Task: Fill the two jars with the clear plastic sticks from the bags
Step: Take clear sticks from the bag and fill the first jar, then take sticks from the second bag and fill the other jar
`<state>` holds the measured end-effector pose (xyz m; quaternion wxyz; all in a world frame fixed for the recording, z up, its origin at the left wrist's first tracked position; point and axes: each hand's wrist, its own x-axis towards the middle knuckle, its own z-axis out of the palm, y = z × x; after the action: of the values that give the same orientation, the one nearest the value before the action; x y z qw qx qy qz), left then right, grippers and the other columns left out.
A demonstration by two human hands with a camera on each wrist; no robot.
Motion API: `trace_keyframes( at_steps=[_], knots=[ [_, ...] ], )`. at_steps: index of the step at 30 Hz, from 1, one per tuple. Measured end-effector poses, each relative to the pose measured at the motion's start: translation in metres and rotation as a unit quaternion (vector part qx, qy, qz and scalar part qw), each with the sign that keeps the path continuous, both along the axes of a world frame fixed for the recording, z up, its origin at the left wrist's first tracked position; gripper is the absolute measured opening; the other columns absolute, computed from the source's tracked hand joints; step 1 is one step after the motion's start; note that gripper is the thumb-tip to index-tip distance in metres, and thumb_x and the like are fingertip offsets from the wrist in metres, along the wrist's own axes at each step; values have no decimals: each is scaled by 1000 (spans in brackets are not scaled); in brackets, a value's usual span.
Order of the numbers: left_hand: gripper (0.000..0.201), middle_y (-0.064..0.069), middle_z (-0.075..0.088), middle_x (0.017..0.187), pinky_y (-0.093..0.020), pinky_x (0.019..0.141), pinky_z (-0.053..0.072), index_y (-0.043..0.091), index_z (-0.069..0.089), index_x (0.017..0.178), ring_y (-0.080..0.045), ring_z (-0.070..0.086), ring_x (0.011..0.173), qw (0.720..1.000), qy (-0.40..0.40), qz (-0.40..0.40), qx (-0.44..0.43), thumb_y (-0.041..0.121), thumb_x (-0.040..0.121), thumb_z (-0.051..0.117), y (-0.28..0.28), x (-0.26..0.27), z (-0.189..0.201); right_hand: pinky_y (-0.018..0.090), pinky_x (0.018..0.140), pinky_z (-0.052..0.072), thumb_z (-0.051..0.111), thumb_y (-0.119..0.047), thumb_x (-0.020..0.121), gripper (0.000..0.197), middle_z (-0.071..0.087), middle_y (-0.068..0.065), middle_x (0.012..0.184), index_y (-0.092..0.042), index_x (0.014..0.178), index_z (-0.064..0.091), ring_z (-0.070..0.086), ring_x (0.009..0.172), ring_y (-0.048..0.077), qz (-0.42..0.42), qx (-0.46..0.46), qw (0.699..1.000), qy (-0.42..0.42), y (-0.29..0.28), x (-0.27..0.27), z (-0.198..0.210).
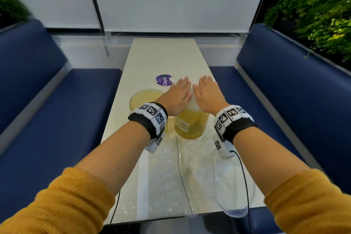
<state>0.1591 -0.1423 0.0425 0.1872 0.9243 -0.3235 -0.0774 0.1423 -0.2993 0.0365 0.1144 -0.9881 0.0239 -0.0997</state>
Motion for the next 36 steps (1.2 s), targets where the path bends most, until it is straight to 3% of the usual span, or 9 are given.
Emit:
trace_keyframes(
  at_steps=[7, 11, 15, 17, 19, 21, 27, 33, 36],
  knots=[
    [61, -9, -7, 170, -47, 125, 1, 15, 2, 162, -28, -4, 157, 999, -33, -21, 6, 35, 110, 28, -4, -7, -5, 45, 123, 8, 23, -34, 108, 55, 16, 11, 165, -8, 157, 21, 12, 153, 26, 37, -18, 999, -28, 5, -9, 8],
    [73, -4, -12, 170, -52, 126, 0, 21, 1, 162, -24, -6, 157, 997, -68, -7, -22, 44, 106, 41, 2, -26, 9, 50, 118, 26, 39, -43, 104, 55, 36, 10, 156, -15, 151, 38, 31, 143, 29, 5, 56, 993, -108, -4, -29, 35],
    [53, -2, 28, 164, -47, 121, 28, 23, 43, 148, -24, 31, 148, 977, -151, 29, -151, 39, 100, 56, 24, -67, 15, 41, 92, 52, 49, -45, 98, 37, 63, -3, 119, -25, 127, 62, 59, 108, 18, 14, 129, 983, -130, -9, -76, 69],
    [33, 4, 54, 134, -40, 98, 48, 23, 58, 126, -18, 53, 120, 967, -178, 39, -180, 36, 95, 61, 35, -87, 4, 39, 77, 56, 52, -42, 97, 26, 68, -9, 94, -26, 107, 69, 63, 84, 14, 16, 147, 980, -135, 4, -104, 73],
    [21, 9, 59, 112, -35, 81, 48, 24, 60, 111, -15, 56, 100, 978, -144, 56, -142, 37, 94, 62, 45, -102, -17, 38, 69, 57, 54, -37, 96, 24, 69, -7, 81, -20, 92, 71, 65, 72, 16, 19, 195, 975, -101, 23, -124, 50],
    [27, 5, 61, 116, -36, 85, 48, 24, 60, 116, -19, 57, 108, 993, -77, 77, -47, 40, 95, 61, 53, -109, -47, 42, 68, 59, 54, -32, 96, 22, 70, -1, 76, -18, 87, 69, 68, 69, 21, 20, 240, 971, -1, 49, -136, 8],
    [90, -5, 6, 170, -66, 120, 6, 35, 15, 159, -39, 8, 154, 964, 98, 127, 214, 77, 86, 48, 84, -112, -118, 33, 90, 47, 41, -28, 102, 35, 61, 14, 129, -7, 125, 56, 60, 116, 32, -47, 142, 944, 294, 87, -131, -109],
    [118, -2, -9, 170, -69, 120, 0, 37, 3, 160, -35, -8, 156, 966, 169, 135, 144, 85, 69, 63, 101, -115, -128, 42, 94, 54, 40, -18, 101, 31, 63, 19, 121, 1, 116, 60, 65, 107, 36, -94, 241, 909, 328, 100, -126, -124],
    [115, -3, -4, 171, -67, 120, 0, 36, 8, 160, -33, -6, 156, 970, 166, 142, 105, 81, 70, 65, 105, -120, -131, 45, 87, 59, 43, -17, 97, 31, 64, 18, 117, 1, 118, 57, 66, 101, 36, -149, 365, 845, 363, 102, -122, -123]
  ],
)
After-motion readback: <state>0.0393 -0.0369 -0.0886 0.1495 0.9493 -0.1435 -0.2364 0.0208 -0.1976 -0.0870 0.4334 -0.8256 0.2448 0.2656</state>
